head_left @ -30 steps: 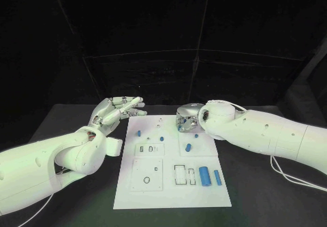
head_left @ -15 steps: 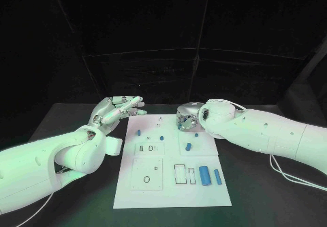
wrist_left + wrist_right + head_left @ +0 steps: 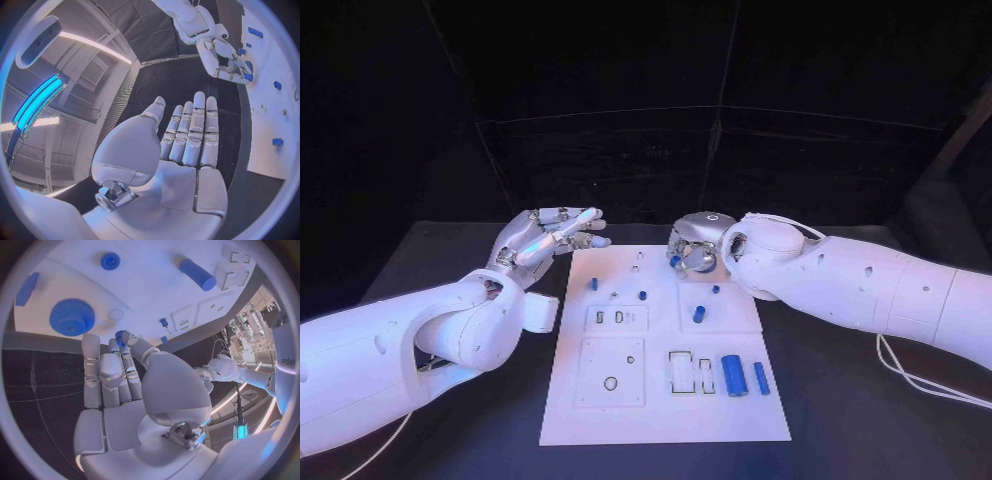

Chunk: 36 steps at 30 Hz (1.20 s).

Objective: Assemble the parts on the task board

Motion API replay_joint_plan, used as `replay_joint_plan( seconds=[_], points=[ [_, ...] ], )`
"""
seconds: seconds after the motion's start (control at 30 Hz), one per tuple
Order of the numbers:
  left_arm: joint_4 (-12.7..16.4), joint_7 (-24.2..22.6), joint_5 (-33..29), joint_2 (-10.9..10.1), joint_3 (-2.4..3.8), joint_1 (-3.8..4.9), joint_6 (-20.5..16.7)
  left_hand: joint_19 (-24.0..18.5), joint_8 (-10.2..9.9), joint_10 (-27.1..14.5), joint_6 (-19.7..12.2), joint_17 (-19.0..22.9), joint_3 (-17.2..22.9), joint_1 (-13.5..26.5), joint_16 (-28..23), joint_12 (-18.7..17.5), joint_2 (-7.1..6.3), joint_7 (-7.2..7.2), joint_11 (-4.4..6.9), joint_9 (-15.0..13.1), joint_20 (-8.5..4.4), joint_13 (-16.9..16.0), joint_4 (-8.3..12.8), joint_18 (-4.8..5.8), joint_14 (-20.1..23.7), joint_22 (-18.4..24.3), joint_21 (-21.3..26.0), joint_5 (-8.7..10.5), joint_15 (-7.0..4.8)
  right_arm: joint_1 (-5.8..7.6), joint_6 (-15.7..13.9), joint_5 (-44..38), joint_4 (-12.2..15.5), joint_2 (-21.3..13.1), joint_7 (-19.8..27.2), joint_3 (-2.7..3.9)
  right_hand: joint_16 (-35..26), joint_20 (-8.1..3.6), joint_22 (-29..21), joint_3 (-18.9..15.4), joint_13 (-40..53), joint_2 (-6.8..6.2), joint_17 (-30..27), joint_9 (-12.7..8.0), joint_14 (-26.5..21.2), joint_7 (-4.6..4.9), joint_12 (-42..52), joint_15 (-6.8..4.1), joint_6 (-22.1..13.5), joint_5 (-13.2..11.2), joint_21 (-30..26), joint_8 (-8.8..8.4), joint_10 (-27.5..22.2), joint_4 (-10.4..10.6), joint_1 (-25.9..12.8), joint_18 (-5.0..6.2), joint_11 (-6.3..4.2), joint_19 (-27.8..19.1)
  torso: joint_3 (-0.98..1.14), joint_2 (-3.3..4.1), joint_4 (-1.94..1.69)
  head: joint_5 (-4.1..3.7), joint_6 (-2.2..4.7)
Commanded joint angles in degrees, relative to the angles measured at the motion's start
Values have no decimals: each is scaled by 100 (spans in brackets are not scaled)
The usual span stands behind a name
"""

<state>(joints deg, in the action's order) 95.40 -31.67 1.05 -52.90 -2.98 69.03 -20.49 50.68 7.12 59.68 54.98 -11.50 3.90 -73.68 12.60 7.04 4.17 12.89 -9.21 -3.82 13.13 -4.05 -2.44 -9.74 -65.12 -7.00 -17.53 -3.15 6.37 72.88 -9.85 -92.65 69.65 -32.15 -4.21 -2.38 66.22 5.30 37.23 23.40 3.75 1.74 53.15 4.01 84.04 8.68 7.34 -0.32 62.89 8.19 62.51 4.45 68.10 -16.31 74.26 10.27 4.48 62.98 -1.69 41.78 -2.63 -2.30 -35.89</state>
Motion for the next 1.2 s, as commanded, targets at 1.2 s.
replay_joint_plan(
  seconds=[1.2],
  points=[
    [-17, 28, 1, 78, 3, 25, 130, 15, -39, 16, 29, -12, 27, 9, -25, -24, 9, -2, -38, 9, 16, 6, 9, -82, -15, 8, 30, -27, 25, 40, -393, 162, -1159, 1138, -17, 7, 117, 28, 107, 154, 2, -131, 81, -15, 95, 17, -38, -2, 30, -41, 126, -26, 17, 90, -124, -62, 21, 20, -44, 147, -102, -21, 57]
  ],
)
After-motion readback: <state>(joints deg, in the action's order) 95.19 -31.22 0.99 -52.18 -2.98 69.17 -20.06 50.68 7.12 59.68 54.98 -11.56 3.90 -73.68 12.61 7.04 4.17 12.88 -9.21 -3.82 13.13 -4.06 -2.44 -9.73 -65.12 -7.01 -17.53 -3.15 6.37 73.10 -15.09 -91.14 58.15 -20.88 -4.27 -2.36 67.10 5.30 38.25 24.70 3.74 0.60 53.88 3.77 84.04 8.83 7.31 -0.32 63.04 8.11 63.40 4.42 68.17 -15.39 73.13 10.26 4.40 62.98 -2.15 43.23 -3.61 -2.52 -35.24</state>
